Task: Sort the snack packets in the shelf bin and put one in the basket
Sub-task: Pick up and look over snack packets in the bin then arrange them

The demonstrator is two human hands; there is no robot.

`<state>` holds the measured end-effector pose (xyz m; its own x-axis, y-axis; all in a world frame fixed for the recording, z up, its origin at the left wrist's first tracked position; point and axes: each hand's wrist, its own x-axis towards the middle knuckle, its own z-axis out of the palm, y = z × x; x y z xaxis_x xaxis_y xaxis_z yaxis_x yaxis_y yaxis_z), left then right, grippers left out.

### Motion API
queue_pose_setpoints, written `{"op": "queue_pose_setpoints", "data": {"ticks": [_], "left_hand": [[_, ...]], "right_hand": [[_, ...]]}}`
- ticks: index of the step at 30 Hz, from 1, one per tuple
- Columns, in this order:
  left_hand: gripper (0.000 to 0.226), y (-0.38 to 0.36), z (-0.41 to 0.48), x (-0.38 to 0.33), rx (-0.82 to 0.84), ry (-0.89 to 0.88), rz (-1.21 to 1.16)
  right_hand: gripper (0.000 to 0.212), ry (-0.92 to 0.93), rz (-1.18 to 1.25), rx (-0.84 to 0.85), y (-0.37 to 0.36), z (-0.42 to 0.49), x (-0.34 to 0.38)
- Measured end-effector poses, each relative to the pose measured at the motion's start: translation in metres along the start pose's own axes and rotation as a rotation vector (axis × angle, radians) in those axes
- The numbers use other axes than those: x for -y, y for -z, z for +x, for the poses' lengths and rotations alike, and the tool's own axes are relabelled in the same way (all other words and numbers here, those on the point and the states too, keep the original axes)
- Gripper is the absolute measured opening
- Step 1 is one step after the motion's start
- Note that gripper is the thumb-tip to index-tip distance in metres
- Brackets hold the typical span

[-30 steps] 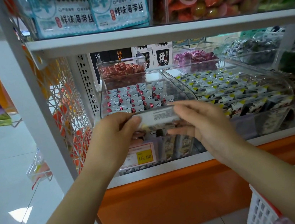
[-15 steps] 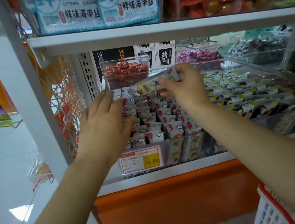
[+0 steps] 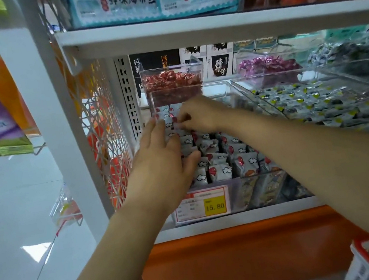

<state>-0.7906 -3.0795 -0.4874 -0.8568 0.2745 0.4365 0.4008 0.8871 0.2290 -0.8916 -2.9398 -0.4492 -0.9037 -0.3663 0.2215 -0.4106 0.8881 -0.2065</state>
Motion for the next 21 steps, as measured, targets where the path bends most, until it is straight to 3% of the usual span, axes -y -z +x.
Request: {"op": "queue_pose_setpoints", "data": {"ticks": [3,7,9,15,21], "left_hand": [[0.057,-0.001,0.000,0.000,0.003,0.003,-0.004],[0.057,-0.002,0.001,0.000,0.020,0.023,-0.005],[0.056,-0.002,0.000,0.000,0.021,0.030,-0.011],[0.053,-0.003,-0.001,-0.001,0.013,0.024,-0.026],[0.051,-0.002,-0.001,0.001,0.002,0.002,-0.084]], "right_hand": [[0.027,-0.012,0.011,0.061,0.002,0.005,-0.001],[0.021,-0.063,0.104,-0.079,0.006,0.016,-0.004],[0.018,-0.088,0.064,-0.124,0.004,0.022,-0.005],[0.010,-0.145,-0.123,-0.037,-0.008,0.033,-0.004],[0.010,-0.107,0.170,-0.296,0.002,0.021,-0.004]]}}
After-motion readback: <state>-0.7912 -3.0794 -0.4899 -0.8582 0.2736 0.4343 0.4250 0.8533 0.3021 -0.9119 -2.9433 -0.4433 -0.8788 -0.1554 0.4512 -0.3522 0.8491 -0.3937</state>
